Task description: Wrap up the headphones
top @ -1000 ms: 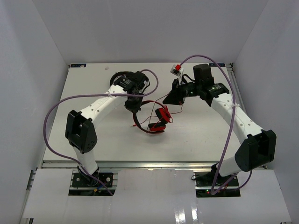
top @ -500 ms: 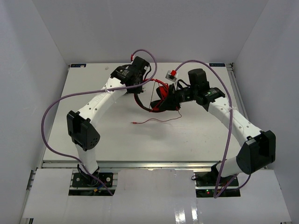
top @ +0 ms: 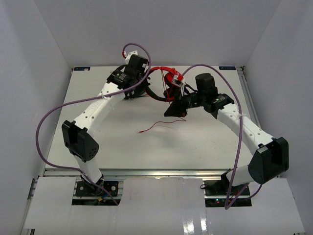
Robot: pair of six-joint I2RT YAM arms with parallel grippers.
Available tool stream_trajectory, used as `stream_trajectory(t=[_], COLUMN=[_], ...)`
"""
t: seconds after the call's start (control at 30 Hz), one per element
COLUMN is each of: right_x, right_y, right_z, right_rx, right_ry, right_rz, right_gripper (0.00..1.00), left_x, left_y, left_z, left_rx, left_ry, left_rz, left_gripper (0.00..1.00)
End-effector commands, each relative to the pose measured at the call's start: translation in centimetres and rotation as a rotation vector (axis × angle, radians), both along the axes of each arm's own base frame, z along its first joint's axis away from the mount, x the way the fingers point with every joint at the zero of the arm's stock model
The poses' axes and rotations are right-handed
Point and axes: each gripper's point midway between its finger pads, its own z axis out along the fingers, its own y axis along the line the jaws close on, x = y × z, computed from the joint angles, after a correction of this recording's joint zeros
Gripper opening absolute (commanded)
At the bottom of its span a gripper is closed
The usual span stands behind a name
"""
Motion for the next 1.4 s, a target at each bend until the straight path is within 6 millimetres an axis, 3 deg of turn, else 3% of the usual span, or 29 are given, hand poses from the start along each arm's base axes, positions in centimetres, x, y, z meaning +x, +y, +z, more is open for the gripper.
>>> stream_trajectory(t=[0.0, 0.23, 0.43, 0.63, 0.9, 1.2, 1.37], right_x=[-1.9, -2.1, -2.5, -2.3, -0.6, 2.4, 3.5], right_y=[-0.2, -0.5, -0.9, -1.1, -2.5, -5.3, -6.2], right_z=[0.9, 0.6, 0.4, 0.0, -0.8, -0.9, -0.6], right_rx=[0.023, 0.012, 0.013, 0.006, -0.004, -0.006, -0.019], right_ry=[-0.028, -0.059, -0.082, -0.098, -0.111, -0.131, -0.15], right_rz=[0.05, 0.043, 0.042, 0.035, -0.011, -0.089, -0.111], right_gripper=[0.08, 0.08, 0.08, 0.08, 0.08, 0.08, 0.08], left_x=[0.6, -0.3, -0.9, -1.9, -4.7, -7.7, -8.8], left_y=[0.0, 1.7, 2.5, 2.2, 2.8, 5.8, 5.6], left_z=[9.1, 12.1, 14.0, 15.3, 16.1, 15.9, 16.1], left_rx=[-0.361, -0.618, -0.737, -0.825, -0.837, -0.732, -0.724], left_ry=[-0.206, -0.234, -0.231, -0.209, -0.179, -0.187, -0.183], left_rz=[0.067, 0.059, 0.026, -0.045, -0.163, -0.201, -0.245], left_gripper=[0.0, 0.0, 0.0, 0.0, 0.0, 0.0, 0.0])
